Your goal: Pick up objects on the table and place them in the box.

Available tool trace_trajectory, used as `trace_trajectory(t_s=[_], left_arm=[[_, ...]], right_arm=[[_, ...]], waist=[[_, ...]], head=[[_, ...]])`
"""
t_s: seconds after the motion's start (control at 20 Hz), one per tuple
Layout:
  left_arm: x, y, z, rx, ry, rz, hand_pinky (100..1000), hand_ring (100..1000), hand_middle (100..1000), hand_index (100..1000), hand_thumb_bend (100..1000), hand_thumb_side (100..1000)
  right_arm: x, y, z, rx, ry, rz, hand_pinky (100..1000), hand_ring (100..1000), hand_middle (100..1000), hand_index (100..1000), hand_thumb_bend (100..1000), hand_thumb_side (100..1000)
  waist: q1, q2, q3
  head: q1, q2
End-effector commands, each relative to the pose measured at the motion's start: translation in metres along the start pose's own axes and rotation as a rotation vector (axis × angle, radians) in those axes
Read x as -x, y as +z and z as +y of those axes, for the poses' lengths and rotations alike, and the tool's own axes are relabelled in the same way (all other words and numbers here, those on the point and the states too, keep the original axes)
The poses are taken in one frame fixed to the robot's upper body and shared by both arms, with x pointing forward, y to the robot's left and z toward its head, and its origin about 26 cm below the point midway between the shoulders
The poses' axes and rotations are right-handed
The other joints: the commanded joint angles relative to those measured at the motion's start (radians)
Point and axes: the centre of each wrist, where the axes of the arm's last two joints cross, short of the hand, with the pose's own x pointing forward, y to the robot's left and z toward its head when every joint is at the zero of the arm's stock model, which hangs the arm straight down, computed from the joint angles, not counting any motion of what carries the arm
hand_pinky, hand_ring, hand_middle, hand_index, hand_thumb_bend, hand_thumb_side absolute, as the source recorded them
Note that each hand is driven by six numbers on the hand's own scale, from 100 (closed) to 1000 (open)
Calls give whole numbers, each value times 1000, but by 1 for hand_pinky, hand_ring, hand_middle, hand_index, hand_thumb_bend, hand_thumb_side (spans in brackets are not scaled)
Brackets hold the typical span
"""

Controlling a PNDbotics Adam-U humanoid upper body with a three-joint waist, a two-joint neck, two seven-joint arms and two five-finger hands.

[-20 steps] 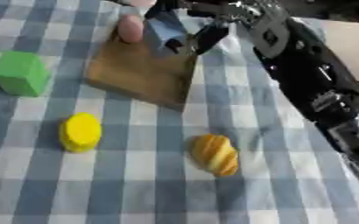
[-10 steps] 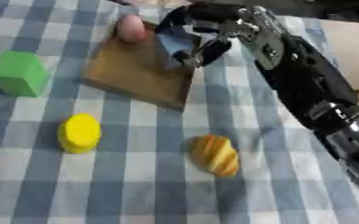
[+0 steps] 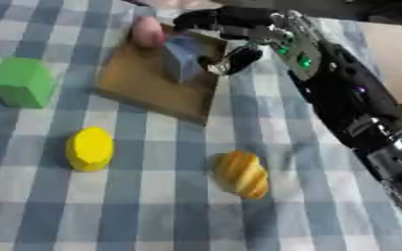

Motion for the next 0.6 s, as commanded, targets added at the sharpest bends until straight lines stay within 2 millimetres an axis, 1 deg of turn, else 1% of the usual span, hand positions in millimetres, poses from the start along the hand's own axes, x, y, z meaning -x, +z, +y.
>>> trace_trajectory(t_s=[0.05, 0.2, 0.3, 0.5, 0.6], left_arm=[[-7, -5, 1, 17, -10, -25, 758, 837, 730, 862, 100, 637], [-7, -4, 1, 20, -8, -22, 758, 837, 730, 861, 100, 636], [-6, -3, 1, 18, -9, -17, 758, 837, 729, 860, 100, 636], [-5, 2, 3, 11, -14, 1, 758, 837, 728, 858, 100, 636], [-5, 4, 4, 7, -18, 9, 758, 837, 728, 857, 100, 636]], right_arm=[[6, 8, -8, -58, 21, -37, 1000, 1000, 1000, 1000, 100, 228], [5, 7, -9, -57, -12, -51, 1000, 1000, 1000, 1000, 100, 220], [2, 7, -16, -35, -13, -71, 1000, 1000, 1000, 1000, 100, 214], [-12, 15, -45, 60, 44, -115, 1000, 1000, 993, 1000, 100, 215], [-26, 25, -62, 109, 94, -142, 947, 1000, 926, 1000, 100, 219]], waist=[[8, -23, -2], [10, -27, -5], [13, -32, -11], [18, -48, -31], [18, -57, -42]], head=[[3, -9], [4, -7], [6, -1], [17, 16], [24, 23]])
